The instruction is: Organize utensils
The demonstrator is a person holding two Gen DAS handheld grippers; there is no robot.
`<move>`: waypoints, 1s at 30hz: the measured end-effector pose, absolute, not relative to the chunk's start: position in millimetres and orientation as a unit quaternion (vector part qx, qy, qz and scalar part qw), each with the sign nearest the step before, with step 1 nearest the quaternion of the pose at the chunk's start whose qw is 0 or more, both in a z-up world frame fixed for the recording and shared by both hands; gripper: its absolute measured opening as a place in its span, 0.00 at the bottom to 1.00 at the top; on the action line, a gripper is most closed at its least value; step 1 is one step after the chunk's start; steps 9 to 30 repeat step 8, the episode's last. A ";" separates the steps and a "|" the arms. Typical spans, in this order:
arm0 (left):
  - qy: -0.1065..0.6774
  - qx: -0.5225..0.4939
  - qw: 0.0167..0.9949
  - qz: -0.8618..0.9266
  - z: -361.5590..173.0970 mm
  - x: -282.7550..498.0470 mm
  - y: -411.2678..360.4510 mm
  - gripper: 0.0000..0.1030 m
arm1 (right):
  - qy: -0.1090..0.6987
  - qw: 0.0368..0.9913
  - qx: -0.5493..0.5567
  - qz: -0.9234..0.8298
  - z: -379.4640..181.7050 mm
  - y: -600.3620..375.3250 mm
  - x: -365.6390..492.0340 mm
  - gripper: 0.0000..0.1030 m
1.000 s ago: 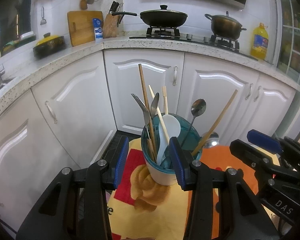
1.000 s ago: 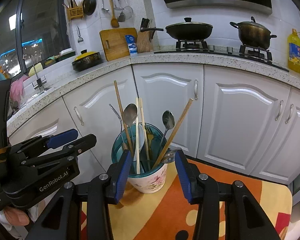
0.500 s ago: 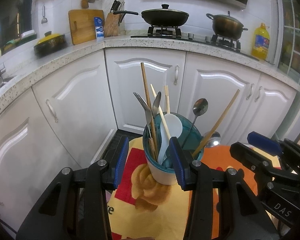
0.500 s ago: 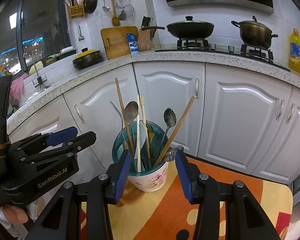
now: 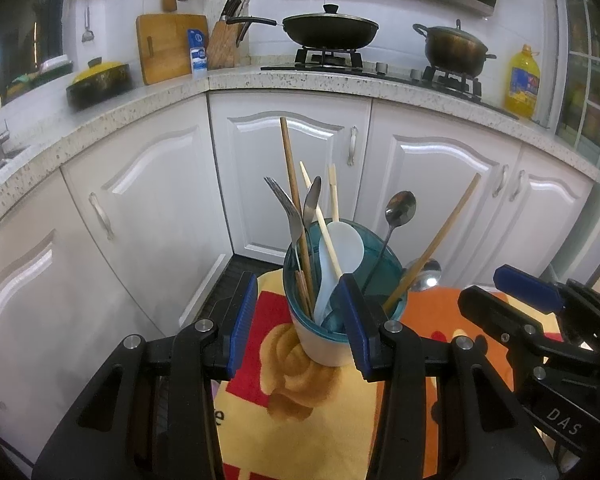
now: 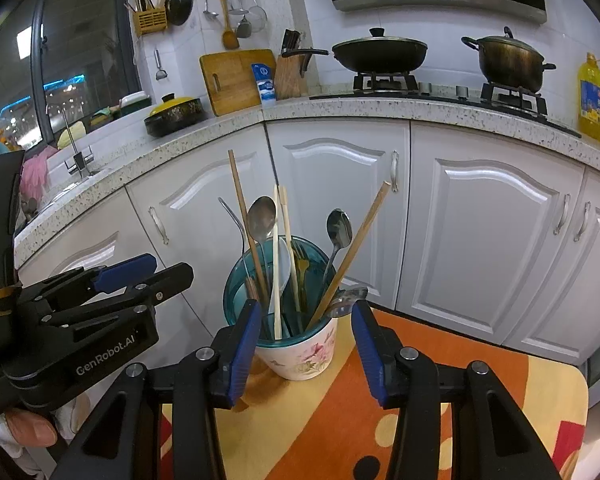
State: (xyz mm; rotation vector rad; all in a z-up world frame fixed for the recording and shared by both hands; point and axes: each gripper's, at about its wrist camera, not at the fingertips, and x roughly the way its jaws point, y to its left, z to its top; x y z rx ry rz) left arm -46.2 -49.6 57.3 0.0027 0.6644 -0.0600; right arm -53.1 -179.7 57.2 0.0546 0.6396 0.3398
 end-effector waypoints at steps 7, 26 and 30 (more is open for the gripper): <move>0.319 0.010 0.947 -0.036 56.9 -48.4 -52.6 0.40 | 0.318 0.933 0.035 0.166 52.4 -186.5 -52.8 0.45; 0.320 0.010 0.947 -0.038 56.1 -48.4 -52.9 0.40 | 0.318 0.933 0.038 0.164 50.9 -190.3 -53.9 0.46; 0.320 0.010 0.947 -0.038 56.1 -48.4 -52.9 0.40 | 0.318 0.933 0.038 0.164 50.9 -190.3 -53.9 0.46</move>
